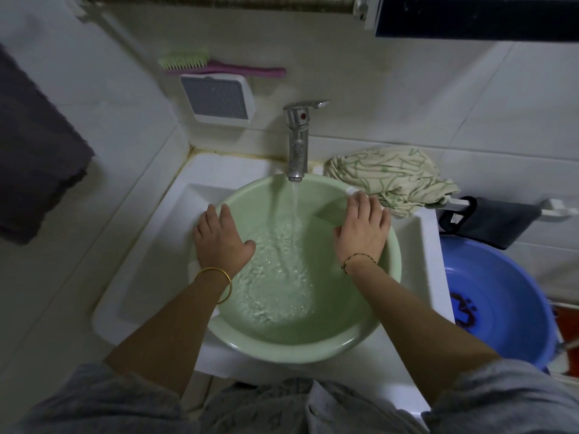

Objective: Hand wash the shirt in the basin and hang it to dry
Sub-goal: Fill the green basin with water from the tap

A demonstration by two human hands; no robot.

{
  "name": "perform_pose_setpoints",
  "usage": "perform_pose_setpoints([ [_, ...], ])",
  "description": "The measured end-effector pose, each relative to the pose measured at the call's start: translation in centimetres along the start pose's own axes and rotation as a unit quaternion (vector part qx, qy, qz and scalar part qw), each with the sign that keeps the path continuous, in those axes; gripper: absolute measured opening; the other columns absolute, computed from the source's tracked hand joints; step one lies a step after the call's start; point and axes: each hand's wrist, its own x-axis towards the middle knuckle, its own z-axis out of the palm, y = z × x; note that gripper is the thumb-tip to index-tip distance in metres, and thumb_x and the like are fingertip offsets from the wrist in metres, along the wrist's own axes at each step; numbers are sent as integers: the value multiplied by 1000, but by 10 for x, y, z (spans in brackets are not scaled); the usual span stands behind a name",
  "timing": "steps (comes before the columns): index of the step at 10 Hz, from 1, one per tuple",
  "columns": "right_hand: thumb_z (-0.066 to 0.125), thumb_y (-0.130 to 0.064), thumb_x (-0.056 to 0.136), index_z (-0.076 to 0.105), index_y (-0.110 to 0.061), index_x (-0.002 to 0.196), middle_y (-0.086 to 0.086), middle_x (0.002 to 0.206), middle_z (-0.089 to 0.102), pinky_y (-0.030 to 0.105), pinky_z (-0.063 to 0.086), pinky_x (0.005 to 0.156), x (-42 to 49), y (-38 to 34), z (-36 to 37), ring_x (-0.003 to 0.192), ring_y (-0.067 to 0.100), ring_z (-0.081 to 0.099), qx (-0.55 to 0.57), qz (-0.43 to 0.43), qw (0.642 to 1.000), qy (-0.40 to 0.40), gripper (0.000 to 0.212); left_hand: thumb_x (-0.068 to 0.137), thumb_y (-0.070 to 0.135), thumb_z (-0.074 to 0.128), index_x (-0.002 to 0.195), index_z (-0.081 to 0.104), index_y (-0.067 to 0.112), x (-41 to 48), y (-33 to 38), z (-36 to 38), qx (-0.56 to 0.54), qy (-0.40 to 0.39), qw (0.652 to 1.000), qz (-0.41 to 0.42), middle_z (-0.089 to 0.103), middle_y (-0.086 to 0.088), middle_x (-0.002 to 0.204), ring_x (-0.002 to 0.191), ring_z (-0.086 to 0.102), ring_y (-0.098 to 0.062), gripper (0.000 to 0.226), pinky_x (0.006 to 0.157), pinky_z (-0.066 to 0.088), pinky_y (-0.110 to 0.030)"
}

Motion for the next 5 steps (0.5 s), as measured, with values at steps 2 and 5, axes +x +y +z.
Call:
perform_pose_setpoints([
  [2, 58, -32, 85, 27, -13, 146, 5, 151, 28, 48, 10, 117, 0, 0, 1, 142, 28, 17, 16, 1, 1000, 8, 71, 69, 37, 67, 145, 25, 7, 0, 0, 0, -2, 0, 1000, 0, 23, -19, 151, 137, 23, -35, 91, 110, 19, -45],
  [5, 57, -34, 87, 24, -14, 147, 4, 153, 23, 47, 8, 117, 0, 0, 0, 143, 27, 14, 12, 0, 1000, 1, 72, 70, 38, 67, 145, 24, 7, 0, 1, 0, -3, -2, 1000, -3, 21, -18, 152, 138, 22, -35, 91, 110, 19, -45],
])
